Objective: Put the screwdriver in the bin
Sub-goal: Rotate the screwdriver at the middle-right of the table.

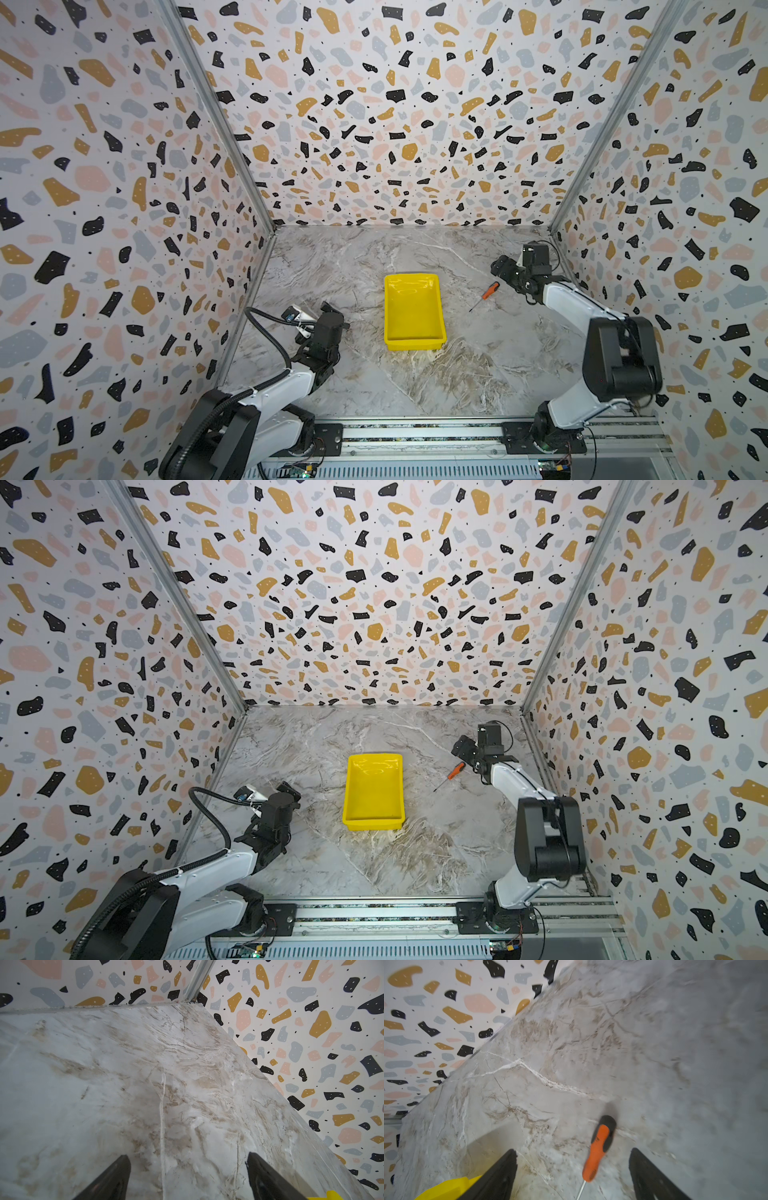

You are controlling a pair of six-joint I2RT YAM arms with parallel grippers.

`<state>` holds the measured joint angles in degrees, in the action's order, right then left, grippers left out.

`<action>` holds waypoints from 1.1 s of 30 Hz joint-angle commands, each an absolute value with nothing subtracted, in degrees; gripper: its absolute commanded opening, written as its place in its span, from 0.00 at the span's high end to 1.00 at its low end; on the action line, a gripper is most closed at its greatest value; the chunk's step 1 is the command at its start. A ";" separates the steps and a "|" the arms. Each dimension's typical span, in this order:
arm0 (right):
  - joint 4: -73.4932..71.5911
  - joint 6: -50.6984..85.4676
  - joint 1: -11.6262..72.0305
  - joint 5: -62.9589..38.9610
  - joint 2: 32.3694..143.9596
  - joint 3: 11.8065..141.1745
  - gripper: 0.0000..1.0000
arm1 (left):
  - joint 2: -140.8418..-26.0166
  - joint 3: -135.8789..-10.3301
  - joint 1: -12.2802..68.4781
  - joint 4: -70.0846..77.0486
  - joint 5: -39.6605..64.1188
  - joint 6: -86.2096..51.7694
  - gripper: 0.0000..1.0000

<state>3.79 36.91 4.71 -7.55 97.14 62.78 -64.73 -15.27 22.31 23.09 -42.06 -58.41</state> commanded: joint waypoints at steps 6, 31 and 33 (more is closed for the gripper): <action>14.18 40.34 7.14 -4.92 104.77 70.80 0.29 | -64.34 -15.79 22.36 23.12 -45.83 -59.77 0.12; 11.63 43.95 13.53 3.25 103.07 62.07 0.42 | -63.76 -15.77 22.35 23.20 -45.84 -59.99 0.12; 11.70 43.55 13.63 3.67 103.57 61.94 0.46 | -63.90 -16.23 22.33 22.56 -45.79 -59.85 0.12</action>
<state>11.27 42.96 13.78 1.34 105.25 62.50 -63.75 -15.27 22.31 22.28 -44.27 -59.48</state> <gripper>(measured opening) 0.549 0.882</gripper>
